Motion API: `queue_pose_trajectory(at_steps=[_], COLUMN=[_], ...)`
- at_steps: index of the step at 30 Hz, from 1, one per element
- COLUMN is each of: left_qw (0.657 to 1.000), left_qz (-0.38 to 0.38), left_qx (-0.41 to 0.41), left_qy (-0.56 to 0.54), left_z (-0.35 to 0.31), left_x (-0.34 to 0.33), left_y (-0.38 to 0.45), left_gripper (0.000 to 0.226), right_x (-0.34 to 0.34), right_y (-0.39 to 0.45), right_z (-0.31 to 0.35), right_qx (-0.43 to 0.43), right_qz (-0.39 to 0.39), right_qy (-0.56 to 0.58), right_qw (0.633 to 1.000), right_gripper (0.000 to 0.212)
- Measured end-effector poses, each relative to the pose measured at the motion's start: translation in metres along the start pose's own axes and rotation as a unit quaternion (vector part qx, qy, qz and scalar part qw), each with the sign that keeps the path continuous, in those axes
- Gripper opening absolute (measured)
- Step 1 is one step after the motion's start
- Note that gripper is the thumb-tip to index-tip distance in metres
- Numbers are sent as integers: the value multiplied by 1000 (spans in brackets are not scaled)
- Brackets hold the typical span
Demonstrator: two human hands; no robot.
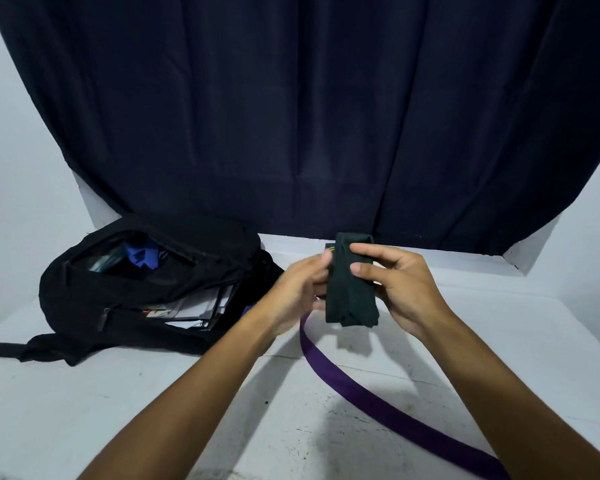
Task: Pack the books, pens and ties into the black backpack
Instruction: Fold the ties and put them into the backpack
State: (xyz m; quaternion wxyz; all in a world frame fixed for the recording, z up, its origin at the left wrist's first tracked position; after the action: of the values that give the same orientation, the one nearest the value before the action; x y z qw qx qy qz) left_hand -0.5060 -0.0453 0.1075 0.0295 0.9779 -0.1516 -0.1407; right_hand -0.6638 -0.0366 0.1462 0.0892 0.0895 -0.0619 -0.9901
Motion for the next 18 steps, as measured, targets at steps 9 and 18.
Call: queue_pose_trajectory(at_steps=[9,18], left_qw=[987,982], left_qz=[-16,-40], left_qx=[-158,55], left_qy=[39,-177], left_z=[-4,22], left_x=[10,-12], left_y=[19,14], left_gripper=[48,31], right_x=[5,11], right_y=[-4,-7], right_z=[29,15], right_qx=[-55,-30], right_qz=[78,46], right_qy=[163,72], right_qw=[982,996], right_gripper=[27,28])
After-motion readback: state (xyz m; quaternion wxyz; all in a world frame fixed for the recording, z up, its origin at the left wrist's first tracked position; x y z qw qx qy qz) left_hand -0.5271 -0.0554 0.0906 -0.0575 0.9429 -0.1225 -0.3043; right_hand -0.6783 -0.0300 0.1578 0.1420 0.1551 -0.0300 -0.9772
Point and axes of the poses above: each hand's wrist, its own y-axis towards the middle knuckle, its own x-axis out of the back of the hand, z = x × y, the point moved 2 cm from there along y, towards the middle knuckle
